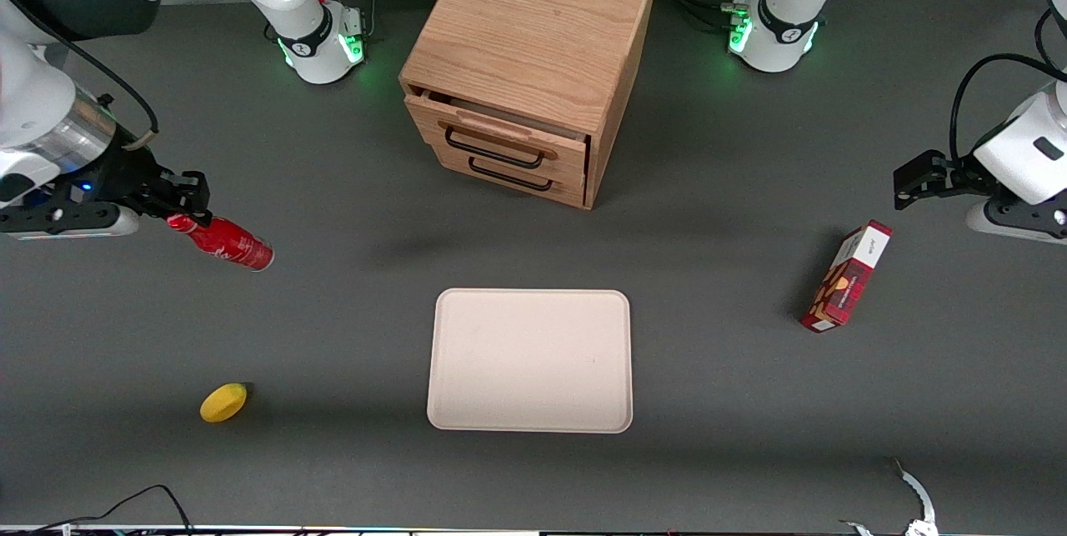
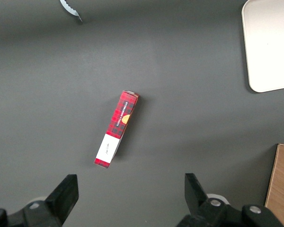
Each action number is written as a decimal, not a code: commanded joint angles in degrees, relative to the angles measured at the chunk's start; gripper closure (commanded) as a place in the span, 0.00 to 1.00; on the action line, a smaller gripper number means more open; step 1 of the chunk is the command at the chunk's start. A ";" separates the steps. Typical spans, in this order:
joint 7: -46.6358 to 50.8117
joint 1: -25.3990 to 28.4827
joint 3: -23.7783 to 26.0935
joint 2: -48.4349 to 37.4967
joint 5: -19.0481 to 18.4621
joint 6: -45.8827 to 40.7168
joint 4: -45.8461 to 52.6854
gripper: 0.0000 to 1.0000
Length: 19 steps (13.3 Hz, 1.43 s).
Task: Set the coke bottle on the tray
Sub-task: 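Lift the bottle and carry it toward the white tray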
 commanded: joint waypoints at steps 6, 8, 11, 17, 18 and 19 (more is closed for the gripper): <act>17.69 12.55 -0.13 18.86 -2.31 -1.90 19.82 1.00; 20.24 15.55 -0.66 25.62 -3.46 -1.82 26.93 1.00; 20.08 17.75 -0.66 34.16 -7.05 -0.68 35.03 1.00; 20.95 21.96 -3.37 44.01 -8.30 11.96 40.49 1.00; 21.22 22.93 -4.17 44.98 -8.21 13.55 40.59 1.00; 21.83 23.72 -4.70 45.95 -8.21 14.00 40.59 1.00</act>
